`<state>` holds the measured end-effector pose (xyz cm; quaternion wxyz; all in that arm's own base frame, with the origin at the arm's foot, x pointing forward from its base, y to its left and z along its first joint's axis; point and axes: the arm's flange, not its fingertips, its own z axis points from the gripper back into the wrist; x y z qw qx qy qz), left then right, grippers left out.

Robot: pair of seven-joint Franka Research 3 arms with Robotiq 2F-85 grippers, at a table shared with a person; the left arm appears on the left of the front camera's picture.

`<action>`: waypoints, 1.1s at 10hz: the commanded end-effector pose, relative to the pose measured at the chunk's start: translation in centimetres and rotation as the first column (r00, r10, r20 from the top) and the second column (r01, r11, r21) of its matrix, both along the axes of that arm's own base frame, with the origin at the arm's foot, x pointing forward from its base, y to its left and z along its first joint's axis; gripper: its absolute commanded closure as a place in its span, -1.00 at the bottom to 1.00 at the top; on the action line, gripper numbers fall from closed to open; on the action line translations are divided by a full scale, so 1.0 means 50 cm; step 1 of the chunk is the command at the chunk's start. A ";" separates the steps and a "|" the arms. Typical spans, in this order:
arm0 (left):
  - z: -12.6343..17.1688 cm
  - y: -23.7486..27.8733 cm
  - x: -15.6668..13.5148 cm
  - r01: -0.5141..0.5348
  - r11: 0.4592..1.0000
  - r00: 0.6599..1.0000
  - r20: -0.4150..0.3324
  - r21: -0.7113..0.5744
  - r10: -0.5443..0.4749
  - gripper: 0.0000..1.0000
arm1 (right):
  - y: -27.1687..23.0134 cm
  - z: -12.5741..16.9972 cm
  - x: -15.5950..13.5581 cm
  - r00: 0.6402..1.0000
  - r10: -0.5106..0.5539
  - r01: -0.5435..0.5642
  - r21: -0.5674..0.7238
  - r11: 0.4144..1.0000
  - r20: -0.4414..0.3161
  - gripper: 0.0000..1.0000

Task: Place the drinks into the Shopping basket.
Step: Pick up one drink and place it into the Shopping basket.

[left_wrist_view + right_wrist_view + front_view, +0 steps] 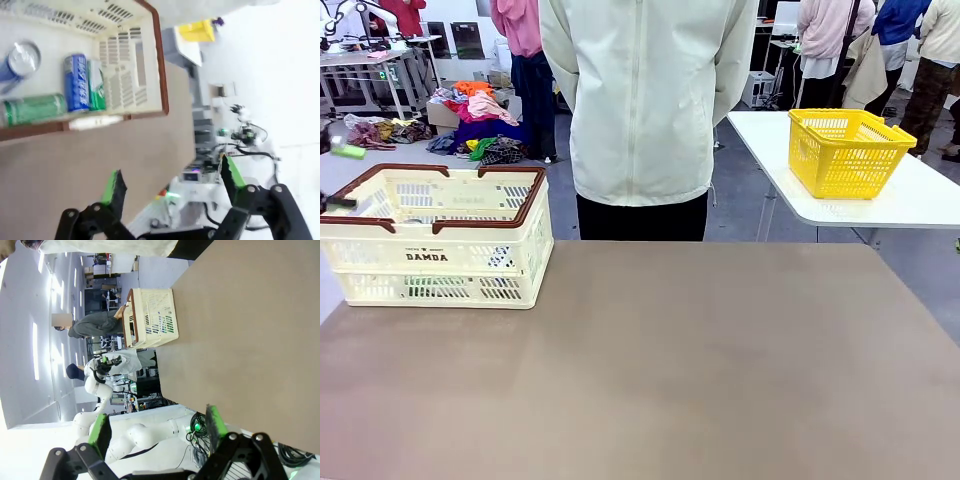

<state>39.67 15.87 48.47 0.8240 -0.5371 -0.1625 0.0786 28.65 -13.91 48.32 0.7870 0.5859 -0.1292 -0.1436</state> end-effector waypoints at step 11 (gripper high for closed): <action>0.000 0.000 0.000 0.000 1.000 1.000 0.000 0.000 0.000 -1.00 | 0.004 0.010 0.002 1.000 -0.010 0.010 0.028 1.000 -0.004 -1.00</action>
